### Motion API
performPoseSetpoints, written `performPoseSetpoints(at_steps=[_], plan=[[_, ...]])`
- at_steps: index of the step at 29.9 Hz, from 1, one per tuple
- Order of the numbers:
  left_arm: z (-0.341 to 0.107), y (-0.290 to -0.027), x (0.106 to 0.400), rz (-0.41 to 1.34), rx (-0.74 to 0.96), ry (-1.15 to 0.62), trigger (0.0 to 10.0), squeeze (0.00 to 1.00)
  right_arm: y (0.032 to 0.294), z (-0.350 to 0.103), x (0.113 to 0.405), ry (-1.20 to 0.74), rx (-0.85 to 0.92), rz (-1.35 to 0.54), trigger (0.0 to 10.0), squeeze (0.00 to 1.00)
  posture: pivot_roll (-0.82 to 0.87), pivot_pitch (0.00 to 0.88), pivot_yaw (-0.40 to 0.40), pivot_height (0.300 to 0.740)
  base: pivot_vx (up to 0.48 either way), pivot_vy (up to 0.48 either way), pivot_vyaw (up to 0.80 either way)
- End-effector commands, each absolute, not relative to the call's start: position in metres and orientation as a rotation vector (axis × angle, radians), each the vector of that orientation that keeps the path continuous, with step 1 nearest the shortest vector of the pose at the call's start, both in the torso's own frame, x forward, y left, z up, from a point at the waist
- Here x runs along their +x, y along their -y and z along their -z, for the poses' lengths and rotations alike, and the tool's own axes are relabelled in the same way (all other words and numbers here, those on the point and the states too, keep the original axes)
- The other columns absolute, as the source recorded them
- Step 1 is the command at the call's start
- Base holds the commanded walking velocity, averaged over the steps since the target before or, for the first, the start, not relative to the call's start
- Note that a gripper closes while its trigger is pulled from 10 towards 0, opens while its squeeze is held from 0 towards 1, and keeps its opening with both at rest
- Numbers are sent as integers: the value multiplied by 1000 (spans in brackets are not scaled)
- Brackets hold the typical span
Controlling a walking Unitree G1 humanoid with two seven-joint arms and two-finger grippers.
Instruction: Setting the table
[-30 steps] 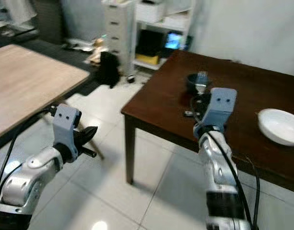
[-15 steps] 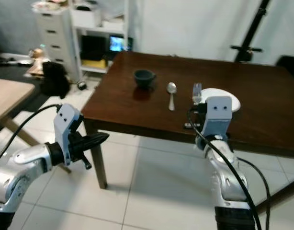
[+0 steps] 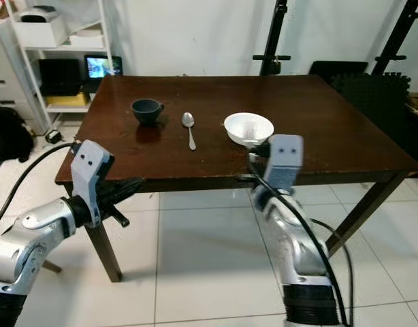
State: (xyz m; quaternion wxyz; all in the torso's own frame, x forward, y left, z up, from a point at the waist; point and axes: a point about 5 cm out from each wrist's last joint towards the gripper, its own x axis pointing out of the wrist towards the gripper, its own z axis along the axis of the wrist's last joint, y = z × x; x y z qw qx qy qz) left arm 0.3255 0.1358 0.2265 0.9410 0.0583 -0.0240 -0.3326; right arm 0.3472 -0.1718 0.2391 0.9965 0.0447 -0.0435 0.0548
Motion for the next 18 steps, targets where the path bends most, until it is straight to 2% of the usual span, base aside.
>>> performPoseSetpoints(at_steps=[1,4,18], plan=[[-217,-137,325,647,99,15,10000,0,164,-237,348,73,117,-161,10000,0,-38,112,75,740,0,0,0],[-212,-135,326,615,103,8,10000,0,155,-235,347,65,113,-207,10000,0,-38,113,73,740,0,0,0],[-206,-130,326,582,98,9,10000,0,158,-228,348,48,107,-182,10000,0,-40,118,74,740,418,0,0]])
